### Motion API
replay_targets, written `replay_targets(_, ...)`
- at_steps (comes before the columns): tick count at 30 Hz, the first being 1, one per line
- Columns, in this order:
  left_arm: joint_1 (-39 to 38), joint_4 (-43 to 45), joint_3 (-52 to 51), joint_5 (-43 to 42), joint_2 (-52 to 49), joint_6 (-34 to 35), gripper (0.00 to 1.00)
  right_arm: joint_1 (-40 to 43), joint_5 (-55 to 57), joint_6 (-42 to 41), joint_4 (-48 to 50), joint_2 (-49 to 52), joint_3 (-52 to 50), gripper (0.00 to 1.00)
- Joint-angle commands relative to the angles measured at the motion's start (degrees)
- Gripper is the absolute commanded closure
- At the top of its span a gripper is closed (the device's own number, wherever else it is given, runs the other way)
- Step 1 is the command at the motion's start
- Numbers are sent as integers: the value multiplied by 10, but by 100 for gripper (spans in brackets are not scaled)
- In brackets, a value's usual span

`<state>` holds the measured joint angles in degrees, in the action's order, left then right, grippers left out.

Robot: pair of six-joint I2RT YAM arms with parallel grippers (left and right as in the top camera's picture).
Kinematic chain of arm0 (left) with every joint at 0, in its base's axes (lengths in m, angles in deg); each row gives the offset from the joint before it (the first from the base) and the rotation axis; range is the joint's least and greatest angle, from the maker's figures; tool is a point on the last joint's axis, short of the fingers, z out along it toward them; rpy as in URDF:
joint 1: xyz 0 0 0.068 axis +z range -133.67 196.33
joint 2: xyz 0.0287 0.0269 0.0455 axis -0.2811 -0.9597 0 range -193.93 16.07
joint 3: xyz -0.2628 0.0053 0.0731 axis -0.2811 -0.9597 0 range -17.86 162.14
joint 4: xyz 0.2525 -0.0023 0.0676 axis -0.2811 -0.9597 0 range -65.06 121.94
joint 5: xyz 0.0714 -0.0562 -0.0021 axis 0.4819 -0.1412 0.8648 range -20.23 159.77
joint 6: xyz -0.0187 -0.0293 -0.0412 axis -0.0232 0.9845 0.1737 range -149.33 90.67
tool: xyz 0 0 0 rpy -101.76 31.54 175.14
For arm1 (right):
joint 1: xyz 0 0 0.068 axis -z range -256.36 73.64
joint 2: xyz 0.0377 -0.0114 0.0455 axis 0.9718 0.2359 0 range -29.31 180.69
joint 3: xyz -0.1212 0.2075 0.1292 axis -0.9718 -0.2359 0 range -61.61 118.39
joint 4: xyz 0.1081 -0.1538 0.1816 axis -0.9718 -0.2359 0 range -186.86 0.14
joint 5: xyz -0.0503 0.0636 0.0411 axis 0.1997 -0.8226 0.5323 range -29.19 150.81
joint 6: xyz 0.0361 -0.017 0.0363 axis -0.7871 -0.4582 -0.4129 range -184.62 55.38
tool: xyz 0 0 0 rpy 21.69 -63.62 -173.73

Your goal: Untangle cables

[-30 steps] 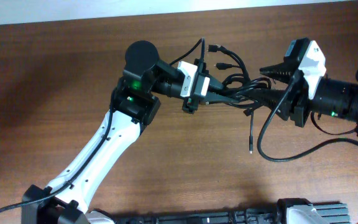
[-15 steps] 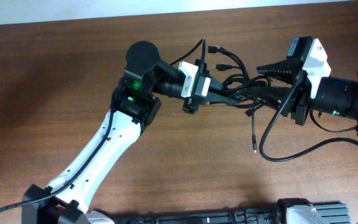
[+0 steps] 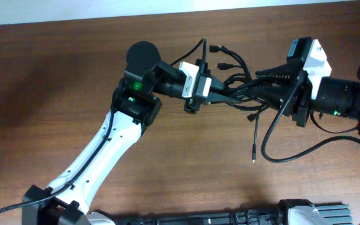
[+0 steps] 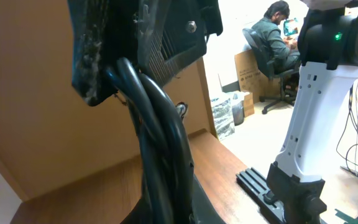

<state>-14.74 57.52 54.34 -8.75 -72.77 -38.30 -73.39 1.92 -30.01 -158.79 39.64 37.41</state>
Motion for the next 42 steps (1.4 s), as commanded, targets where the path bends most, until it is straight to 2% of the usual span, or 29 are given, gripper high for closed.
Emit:
replay_targets(1, -15, 10, 4, -12, 8, -10, 95, 0, 14, -3, 3, 12, 6, 85)
replay_targets(5, -15, 10, 4, 15, 8, -7, 89, 0, 14, -3, 2, 12, 6, 91)
replay_targets(8, -15, 10, 4, 51, 8, 20, 87, 0, 14, -3, 1, 12, 6, 96)
replay_targets(10, -15, 10, 4, 56, 8, 21, 86, 0, 14, -3, 2, 12, 6, 96)
replay_targets(14, -15, 10, 4, 56, 8, 21, 78, 0, 14, -3, 1, 12, 6, 96)
replay_targets(16, -15, 10, 4, 56, 8, 23, 68, 0, 15, -3, 1, 12, 6, 96)
replay_targets(18, -14, 10, 4, 61, 8, 35, 65, 0, 21, -3, 1, 12, 6, 96)
replay_targets(20, -7, 10, 4, 85, 8, 73, 55, 0, 47, -3, 0, 12, 6, 96)
replay_targets(21, 0, 9, 4, 91, 8, 89, 44, 0, 57, -3, -1, 12, 6, 96)
replay_targets(22, 8, 9, 4, 94, 8, 108, 38, 1, 69, -3, -3, 12, 6, 96)
replay_targets(23, 16, 9, 4, 94, 8, 122, 26, 1, 80, -3, -3, 12, 6, 96)
replay_targets(24, 25, 9, 4, 93, 8, 141, 1, 1, 87, -3, -3, 12, 6, 96)
replay_targets(33, 88, -2, 4, 89, 8, 317, 1, 1, 100, -3, 4, 12, 6, 96)
replay_targets(37, 82, -39, 4, 57, 8, 321, 1, 1, 72, -3, 4, 12, 6, 96)
replay_targets(42, 78, -38, 4, 4, 8, 301, 1, 1, 49, -3, 7, 12, 6, 96)
